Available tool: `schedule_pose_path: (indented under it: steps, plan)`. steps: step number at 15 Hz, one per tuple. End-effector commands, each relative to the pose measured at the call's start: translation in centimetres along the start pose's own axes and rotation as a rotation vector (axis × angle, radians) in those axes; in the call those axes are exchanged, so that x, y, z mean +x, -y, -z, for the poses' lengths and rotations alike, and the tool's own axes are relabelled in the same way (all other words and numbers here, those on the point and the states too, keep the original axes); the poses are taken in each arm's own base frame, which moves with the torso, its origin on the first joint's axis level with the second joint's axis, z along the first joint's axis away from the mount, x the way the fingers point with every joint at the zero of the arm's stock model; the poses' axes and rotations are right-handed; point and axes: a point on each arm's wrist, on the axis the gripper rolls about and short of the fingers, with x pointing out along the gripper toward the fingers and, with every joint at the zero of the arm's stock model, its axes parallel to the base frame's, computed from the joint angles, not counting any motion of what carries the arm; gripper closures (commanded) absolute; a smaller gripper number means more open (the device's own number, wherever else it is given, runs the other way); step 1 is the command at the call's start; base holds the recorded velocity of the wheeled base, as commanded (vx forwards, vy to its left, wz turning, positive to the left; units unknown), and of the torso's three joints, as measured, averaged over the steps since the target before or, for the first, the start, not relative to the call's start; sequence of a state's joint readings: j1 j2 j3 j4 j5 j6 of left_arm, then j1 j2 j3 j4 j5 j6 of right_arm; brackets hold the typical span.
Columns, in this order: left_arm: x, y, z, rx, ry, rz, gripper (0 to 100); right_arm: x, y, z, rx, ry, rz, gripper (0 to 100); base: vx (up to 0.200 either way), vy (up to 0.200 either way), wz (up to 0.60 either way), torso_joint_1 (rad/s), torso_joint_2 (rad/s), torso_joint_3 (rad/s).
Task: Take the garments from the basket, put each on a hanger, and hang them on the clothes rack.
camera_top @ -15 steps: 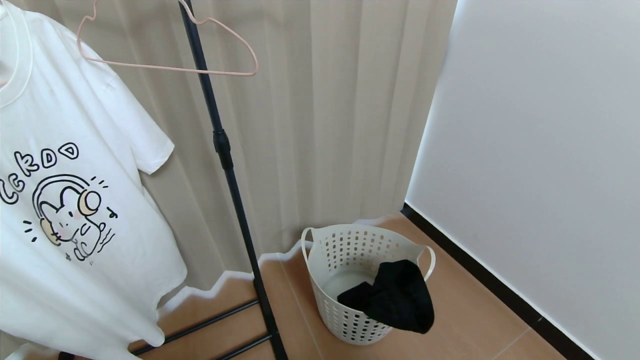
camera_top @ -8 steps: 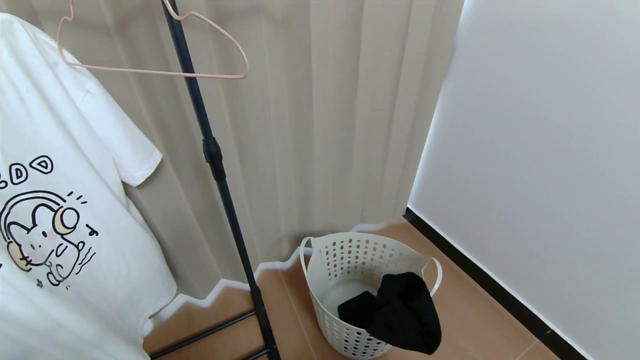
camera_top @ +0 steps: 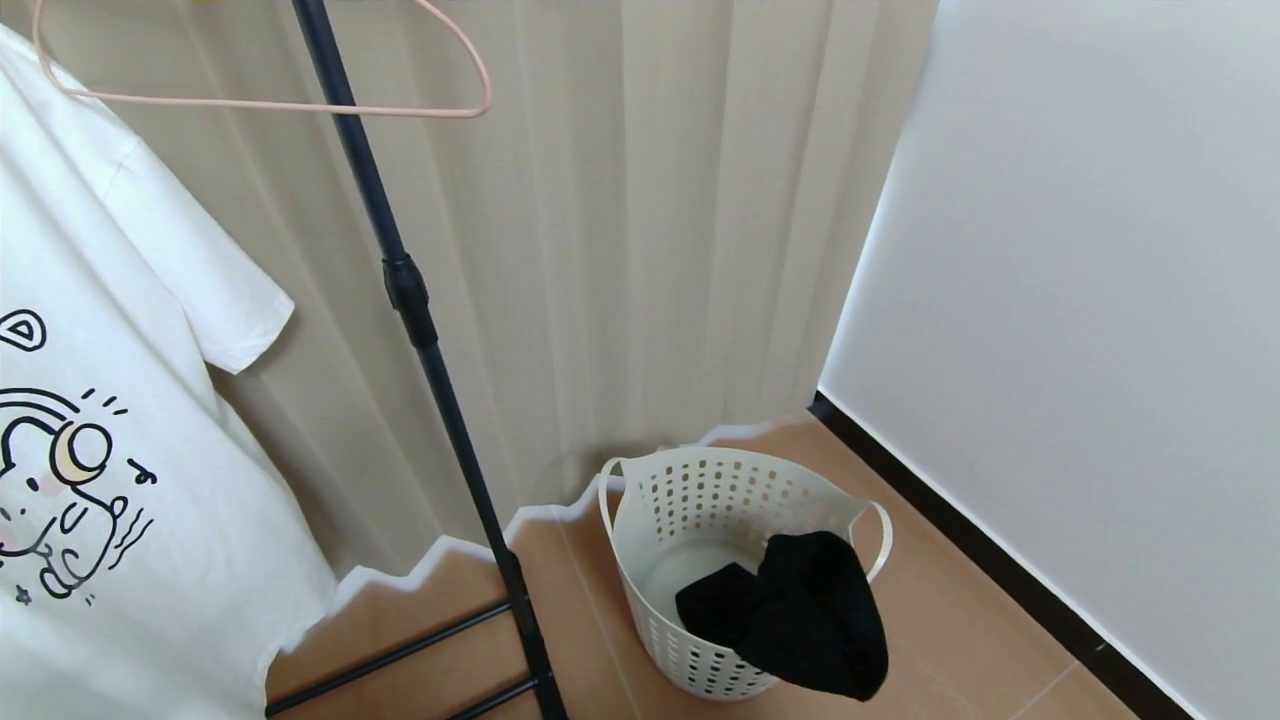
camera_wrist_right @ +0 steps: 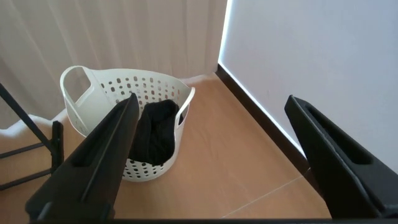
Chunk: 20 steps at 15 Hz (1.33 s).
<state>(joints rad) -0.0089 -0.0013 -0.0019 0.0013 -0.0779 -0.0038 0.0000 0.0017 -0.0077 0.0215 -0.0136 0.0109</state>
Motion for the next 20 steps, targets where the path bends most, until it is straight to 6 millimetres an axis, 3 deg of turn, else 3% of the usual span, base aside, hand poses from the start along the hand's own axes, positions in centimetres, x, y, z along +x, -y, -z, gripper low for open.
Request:
schedule_pose_path:
  steps: [1, 20]
  plan:
    - [0.00, 0.00, -0.03, -0.001, 0.000, 0.001, 0, 0.00, 0.00, 0.00, 0.000, 0.000, 0.000, 0, 0.000, 0.000, 0.00, 0.002, 0.00, -0.188]
    - [0.00, 0.00, -0.03, -0.007, 0.000, -0.004, 0, 0.01, 0.00, 0.03, -0.005, 0.000, 0.000, 0, 0.000, 0.000, 0.00, 0.004, 0.00, -0.199]
